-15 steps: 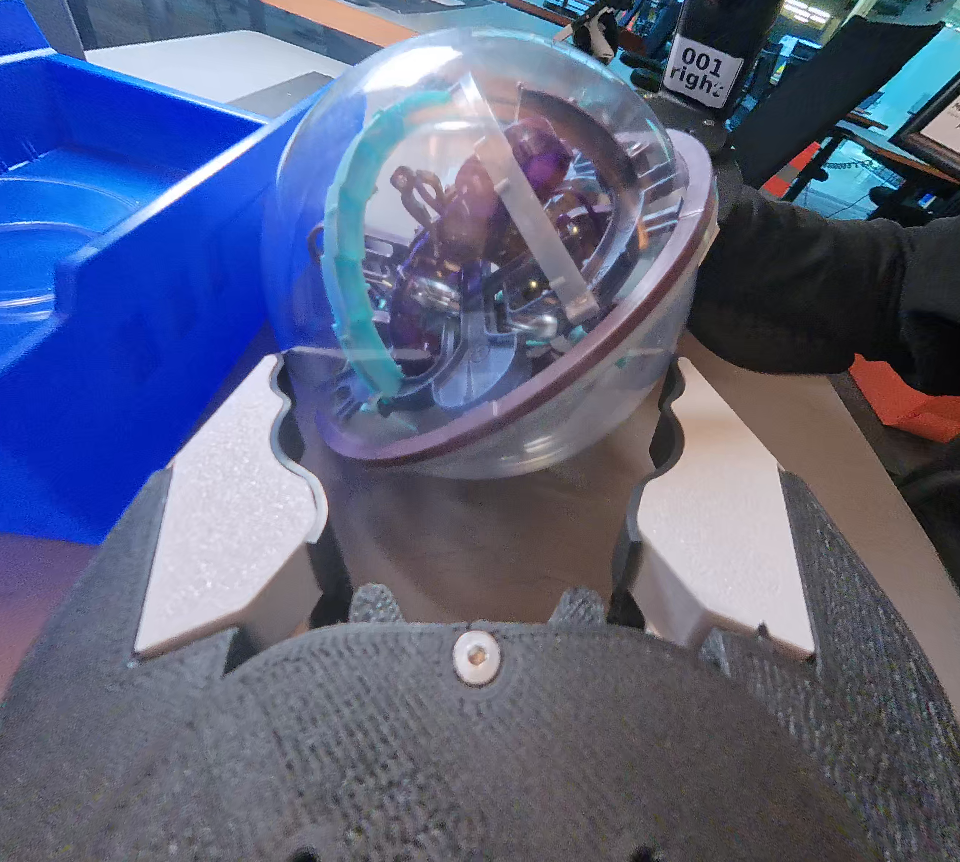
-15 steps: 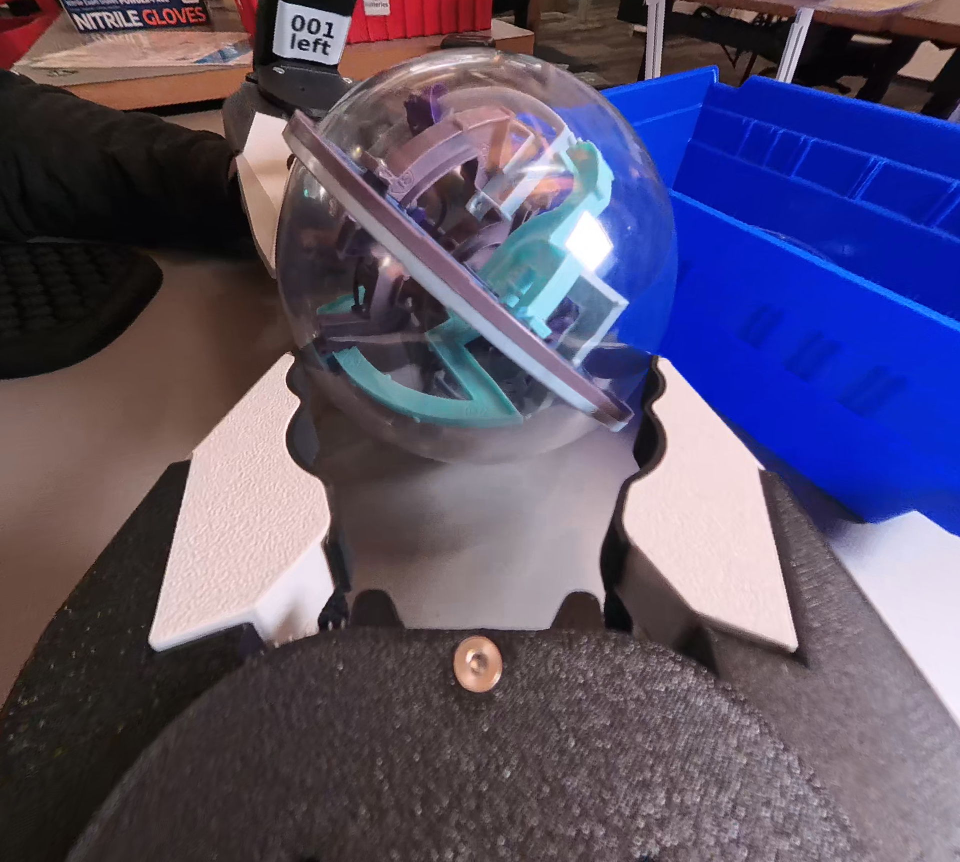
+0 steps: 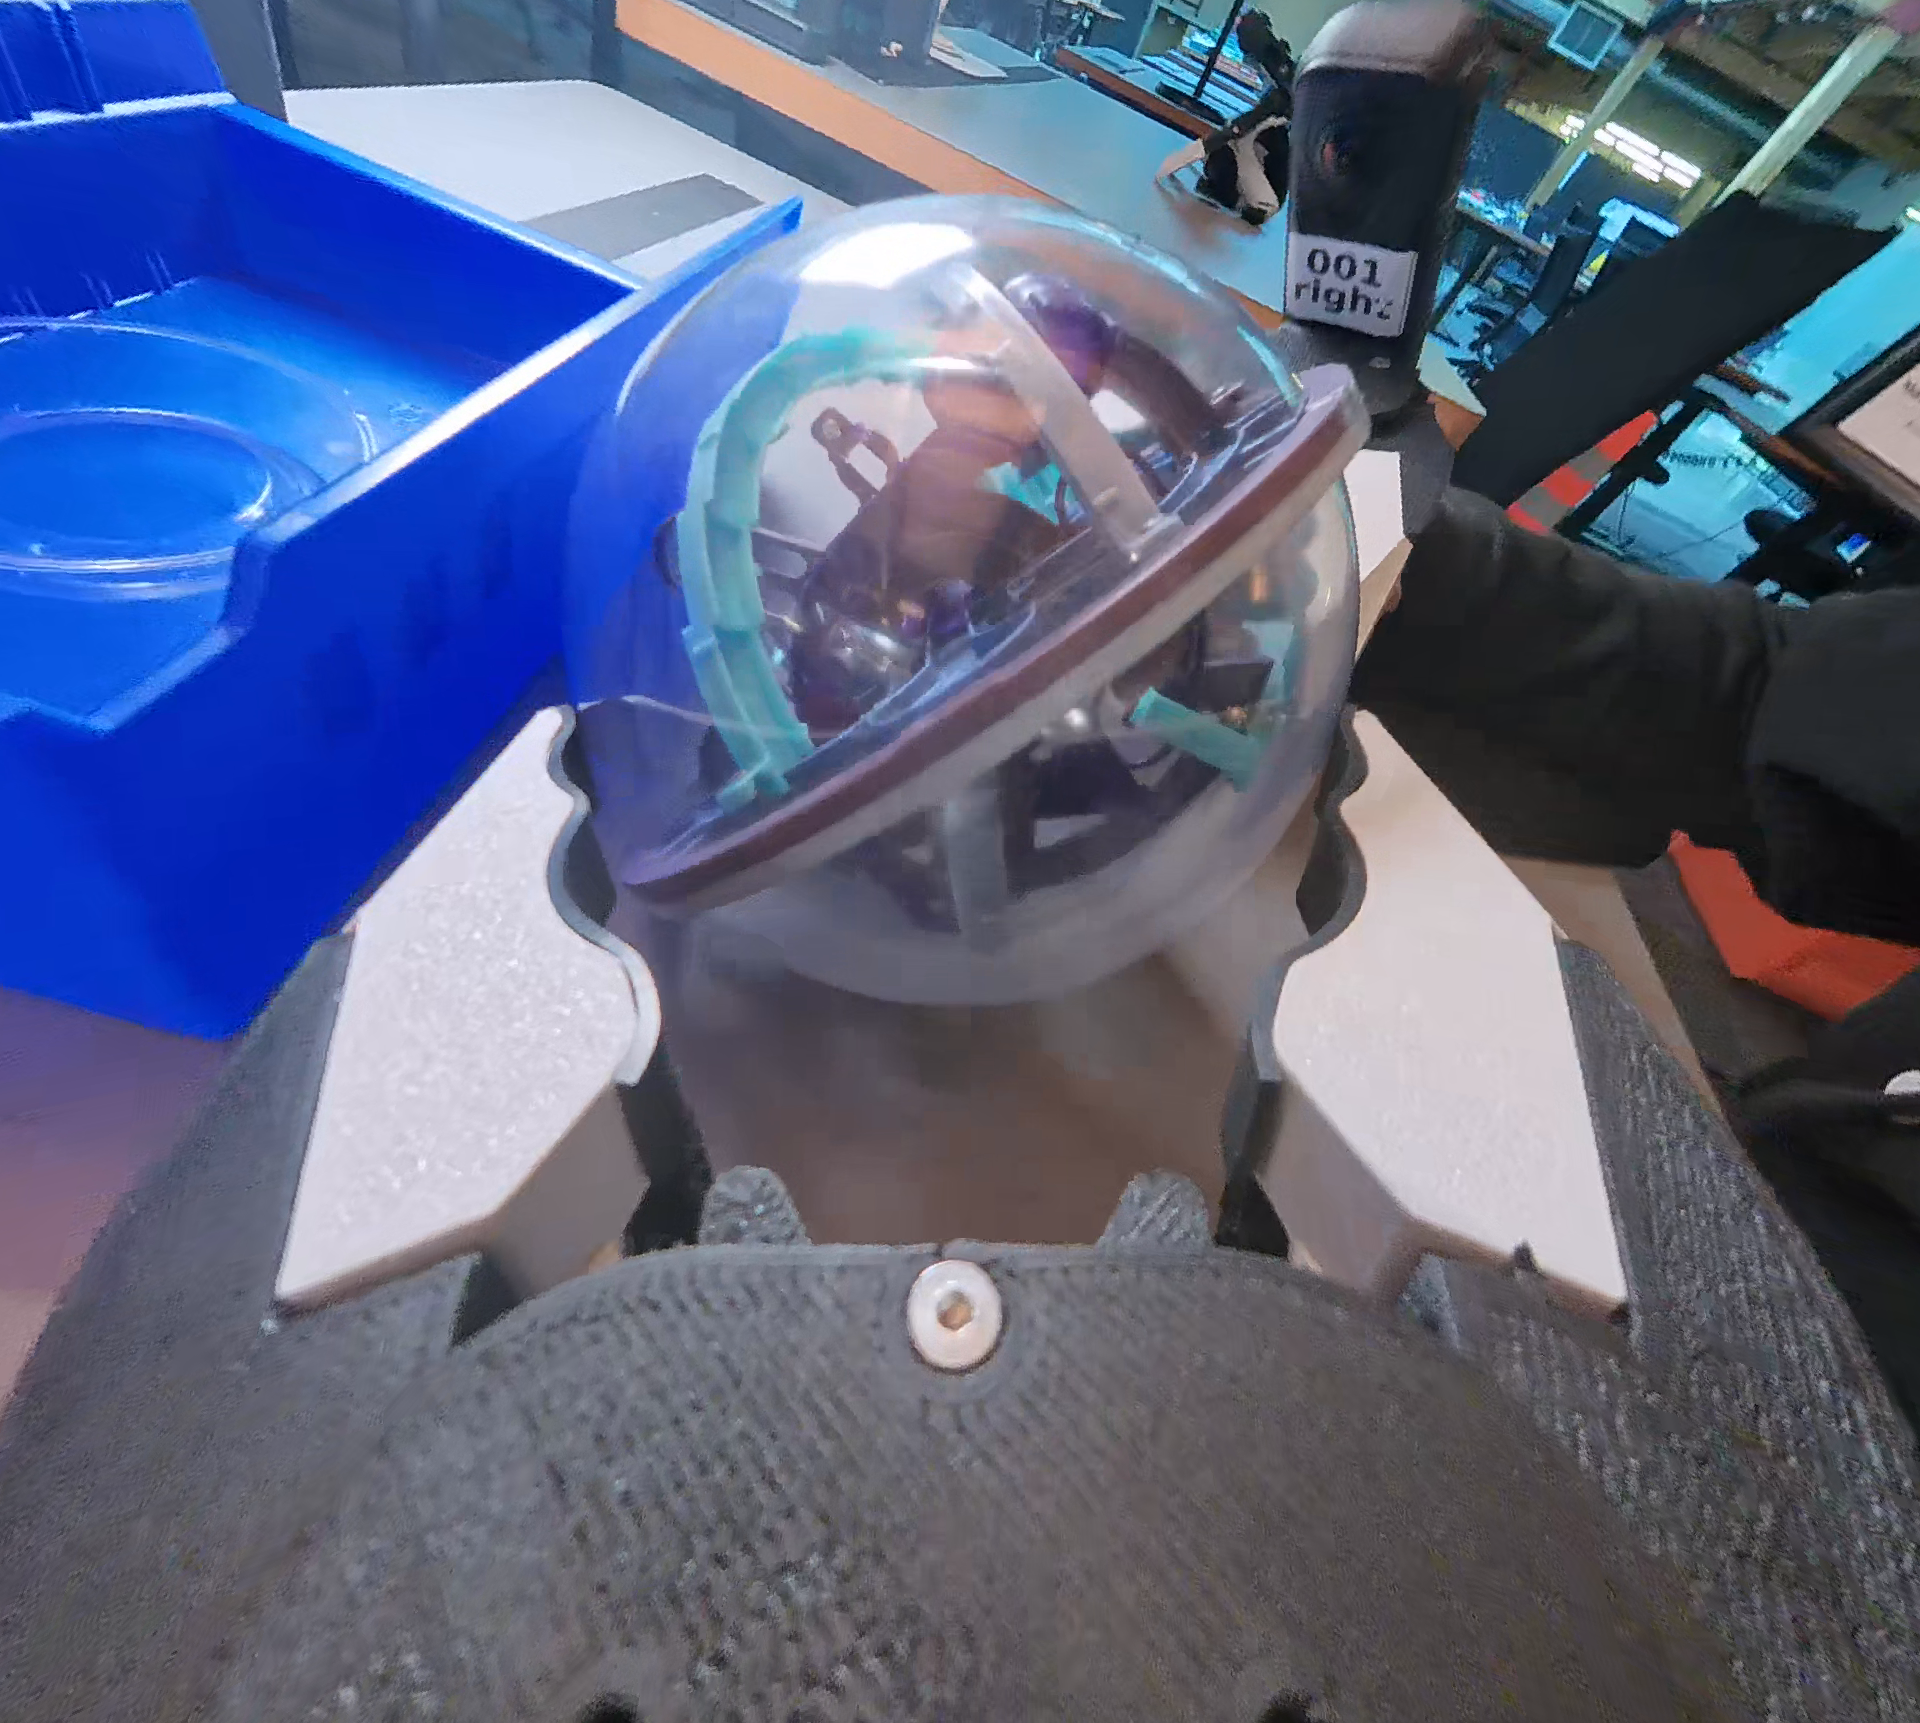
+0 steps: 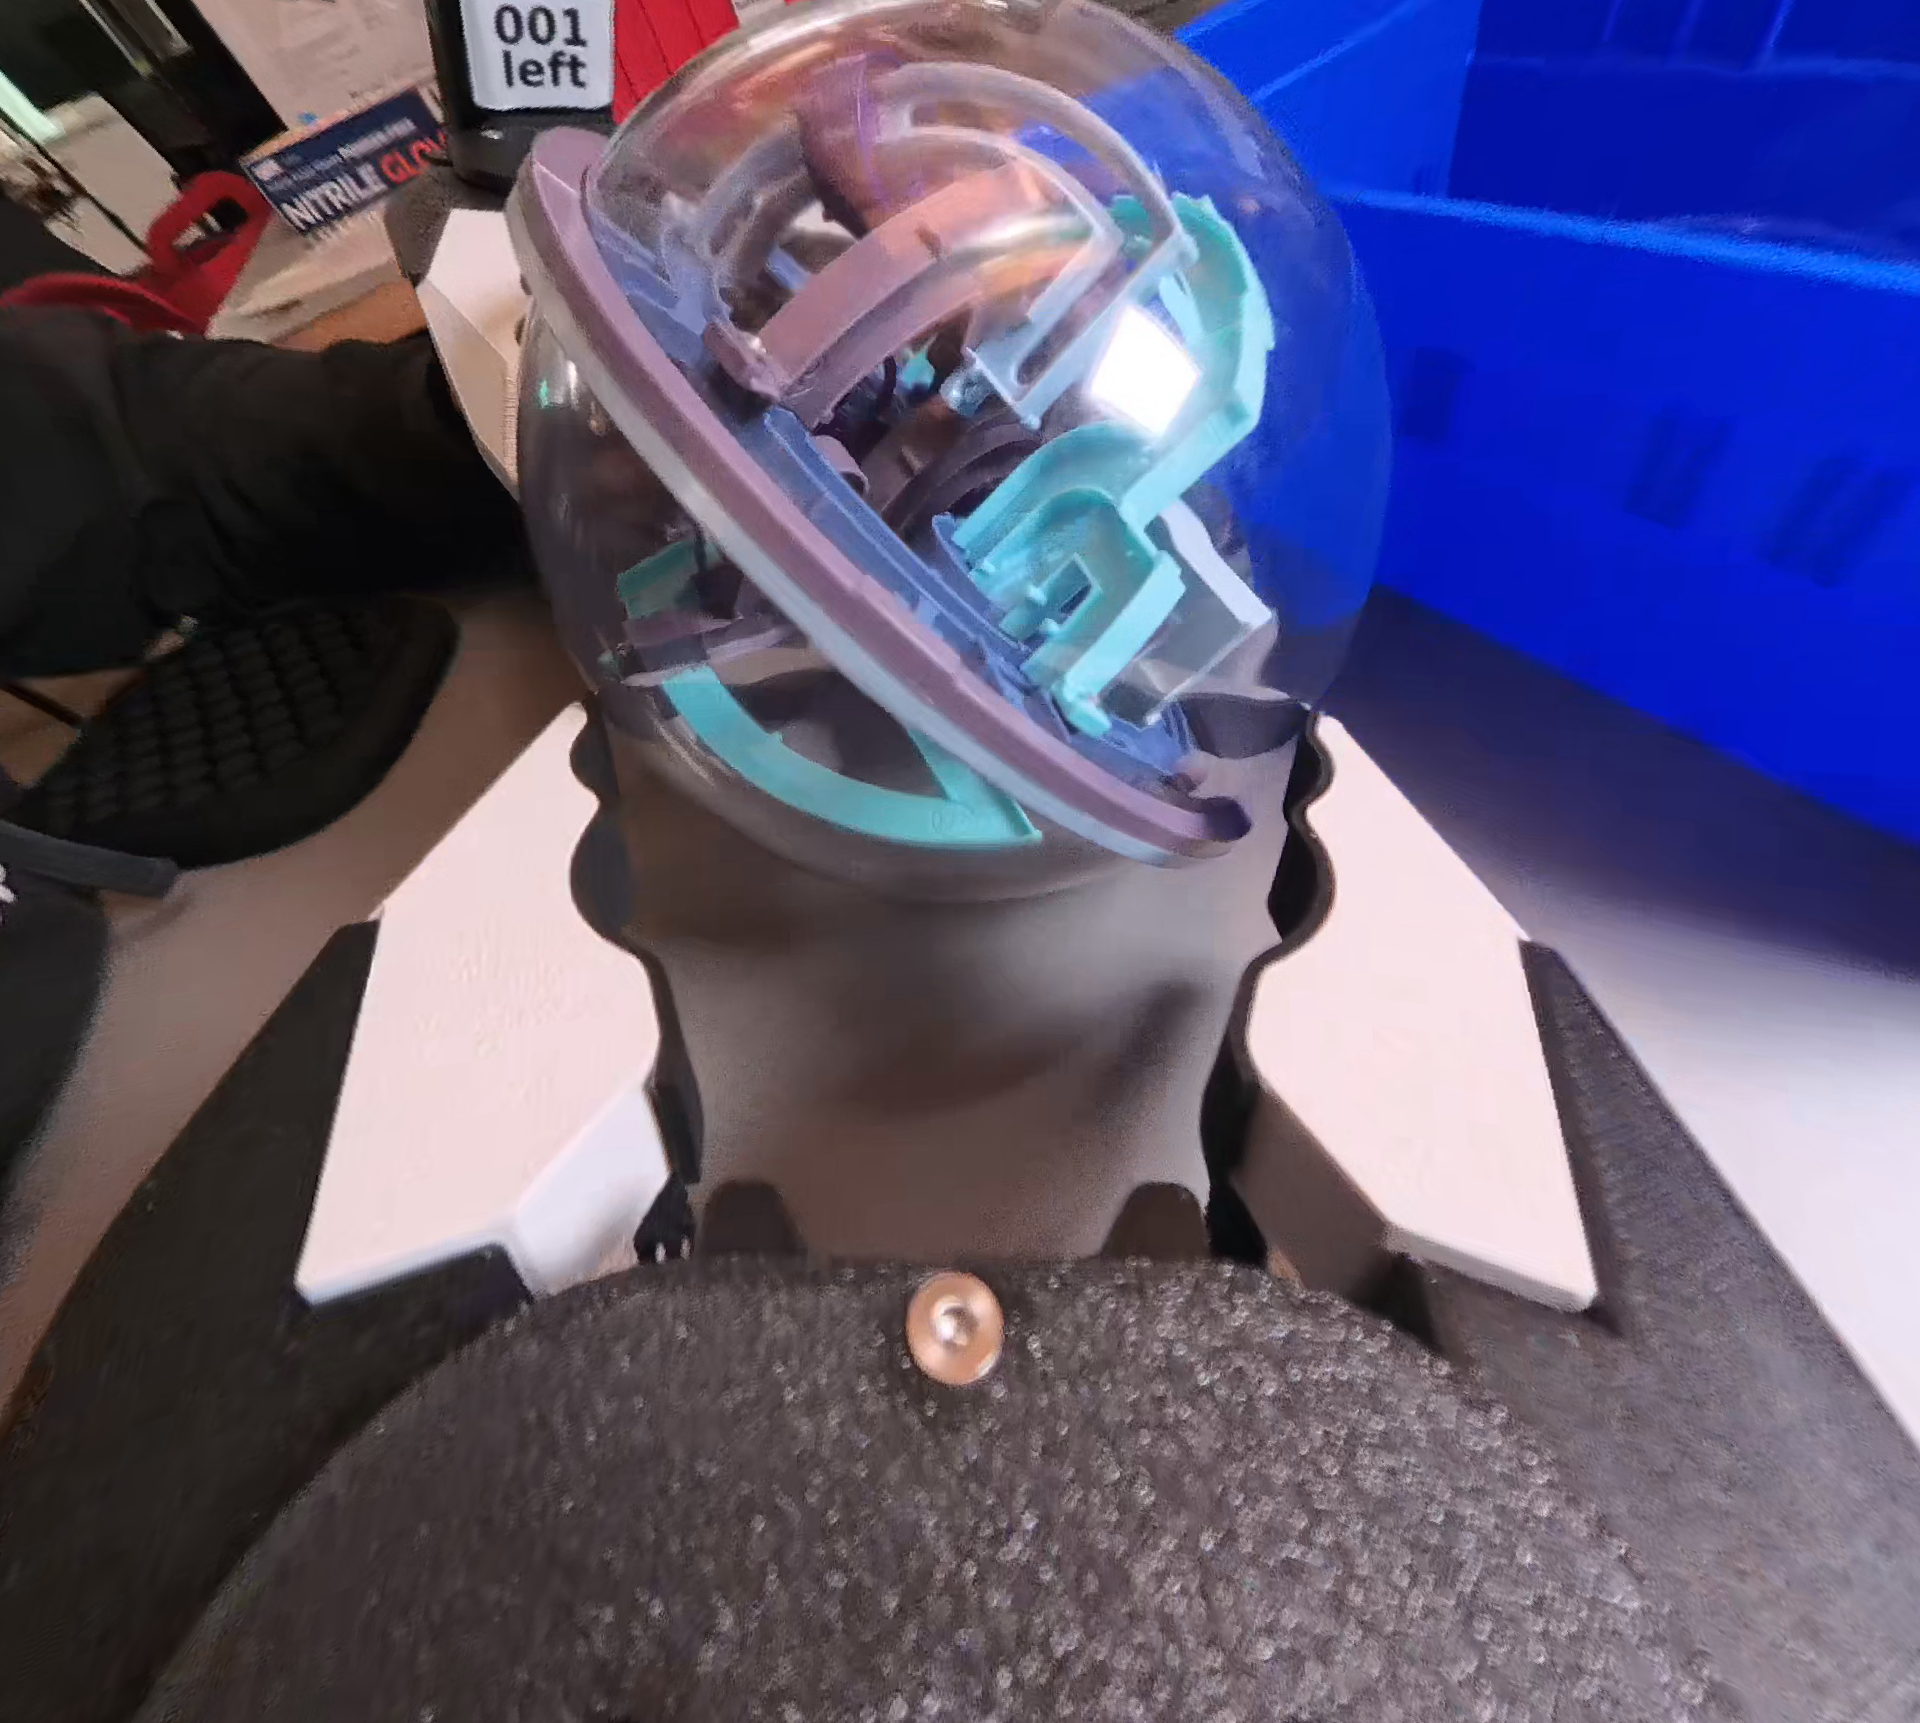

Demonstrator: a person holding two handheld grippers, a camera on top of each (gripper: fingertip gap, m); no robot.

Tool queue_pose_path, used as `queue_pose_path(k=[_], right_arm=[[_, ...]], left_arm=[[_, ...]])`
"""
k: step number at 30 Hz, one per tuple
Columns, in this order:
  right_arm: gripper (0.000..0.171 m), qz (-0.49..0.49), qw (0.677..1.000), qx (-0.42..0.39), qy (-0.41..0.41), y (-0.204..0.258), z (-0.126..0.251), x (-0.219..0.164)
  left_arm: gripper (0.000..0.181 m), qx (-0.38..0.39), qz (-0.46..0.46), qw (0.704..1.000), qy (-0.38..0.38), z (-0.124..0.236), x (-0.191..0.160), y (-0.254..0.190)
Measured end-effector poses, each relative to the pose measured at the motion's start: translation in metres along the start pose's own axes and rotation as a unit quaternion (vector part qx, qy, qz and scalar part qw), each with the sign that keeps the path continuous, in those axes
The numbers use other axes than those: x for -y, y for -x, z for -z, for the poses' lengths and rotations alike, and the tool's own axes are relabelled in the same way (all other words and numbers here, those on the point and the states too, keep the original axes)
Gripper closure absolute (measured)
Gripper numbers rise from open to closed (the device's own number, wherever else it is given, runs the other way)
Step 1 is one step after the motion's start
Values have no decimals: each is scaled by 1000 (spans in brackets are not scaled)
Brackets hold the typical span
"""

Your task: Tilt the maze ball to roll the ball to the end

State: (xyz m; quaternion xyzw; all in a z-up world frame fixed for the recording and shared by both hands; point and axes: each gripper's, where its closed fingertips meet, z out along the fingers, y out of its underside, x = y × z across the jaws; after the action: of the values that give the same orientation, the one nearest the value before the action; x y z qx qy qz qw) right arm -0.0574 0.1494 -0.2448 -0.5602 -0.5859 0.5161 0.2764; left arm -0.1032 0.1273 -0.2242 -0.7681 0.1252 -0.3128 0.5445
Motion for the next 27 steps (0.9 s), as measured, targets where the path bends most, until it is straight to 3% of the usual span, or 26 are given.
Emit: queue_pose_path(k=[1,5,7,10,13,16,19,21,22,24,27], right_arm=[[47,-20,1000,9,4,1,-1,-2],[45,-38,999,8,24,-1,-2,-7],[40,34,998,-44,33,-10,6,-4],[36,201,972,-120,18,-9,17,18],[38,270,953,-137,17,3,11,24],[34,253,958,-135,11,-4,9,18],[35,193,978,-75,1,-7,13,7],[36,147,988,-38,-12,-7,12,2],[37,133,990,-30,-18,-8,11,2],[38,117,993,-20,-25,-8,9,2],[39,104,994,-11,-25,-6,6,1]], left_arm=[[46,3,5,1000,-2,1,2,0],[48,18,-1,1000,0,3,7,1],[49,21,0,1000,-7,3,9,1],[52,22,-13,1000,-11,1,13,-1],[57,25,-31,999,-16,-5,21,-7],[56,17,-64,997,-28,-7,31,-18],[65,-46,-168,983,-62,5,38,-40],[66,-28,-236,966,-100,11,41,-28],[64,-22,-234,966,-107,10,39,-19],[55,-49,-181,981,-50,-1,19,-10],[46,-40,-196,979,-34,-10,11,-9]])
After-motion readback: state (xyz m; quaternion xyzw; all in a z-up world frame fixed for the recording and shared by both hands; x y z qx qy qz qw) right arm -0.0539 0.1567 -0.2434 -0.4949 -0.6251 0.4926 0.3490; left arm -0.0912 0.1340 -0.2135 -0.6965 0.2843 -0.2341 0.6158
